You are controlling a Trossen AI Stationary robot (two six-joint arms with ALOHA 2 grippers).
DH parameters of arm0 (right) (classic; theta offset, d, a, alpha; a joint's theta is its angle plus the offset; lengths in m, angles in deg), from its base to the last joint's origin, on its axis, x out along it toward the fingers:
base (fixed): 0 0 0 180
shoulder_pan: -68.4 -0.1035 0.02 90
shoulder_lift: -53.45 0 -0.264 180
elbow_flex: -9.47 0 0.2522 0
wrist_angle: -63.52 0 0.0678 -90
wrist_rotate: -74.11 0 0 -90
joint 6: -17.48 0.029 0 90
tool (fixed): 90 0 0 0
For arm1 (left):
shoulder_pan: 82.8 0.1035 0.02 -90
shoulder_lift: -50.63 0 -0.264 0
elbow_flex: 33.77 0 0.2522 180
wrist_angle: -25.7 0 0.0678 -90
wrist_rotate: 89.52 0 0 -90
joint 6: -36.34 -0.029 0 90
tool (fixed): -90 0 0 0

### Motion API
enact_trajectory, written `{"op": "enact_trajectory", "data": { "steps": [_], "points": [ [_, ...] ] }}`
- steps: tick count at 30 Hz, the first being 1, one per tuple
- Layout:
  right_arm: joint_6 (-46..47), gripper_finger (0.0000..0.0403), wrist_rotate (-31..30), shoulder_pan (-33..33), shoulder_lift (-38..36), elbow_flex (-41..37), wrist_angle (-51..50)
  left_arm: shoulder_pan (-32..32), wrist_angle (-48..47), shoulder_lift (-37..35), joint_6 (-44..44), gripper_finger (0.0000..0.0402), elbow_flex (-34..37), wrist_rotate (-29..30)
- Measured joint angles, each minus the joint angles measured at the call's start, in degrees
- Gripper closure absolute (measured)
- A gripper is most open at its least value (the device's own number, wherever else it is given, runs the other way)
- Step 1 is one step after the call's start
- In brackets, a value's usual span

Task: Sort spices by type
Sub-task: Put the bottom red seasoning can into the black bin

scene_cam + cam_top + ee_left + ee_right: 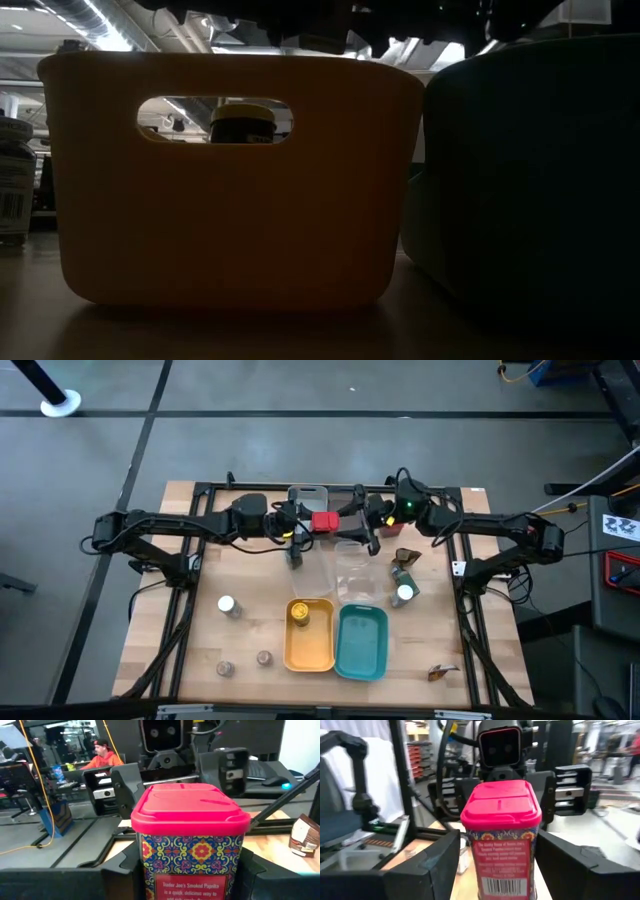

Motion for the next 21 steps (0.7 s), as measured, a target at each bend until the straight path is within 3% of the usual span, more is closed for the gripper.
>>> {"op": "enact_trajectory", "data": {
  "steps": [9, 21],
  "points": [
    [-6.31, 0.0162, -7.13, -3.45, 0.24, -0.04, 2.02, -0.04, 0.64, -0.14, 0.86, 0.0236, -0.02, -0.43],
    [-6.59, 0.0217, -7.52, -3.45, 0.28, -0.11, 1.59, -0.03, 0.48, 0.96, -0.79, 0.0236, -0.04, -0.36]
  ]
}}
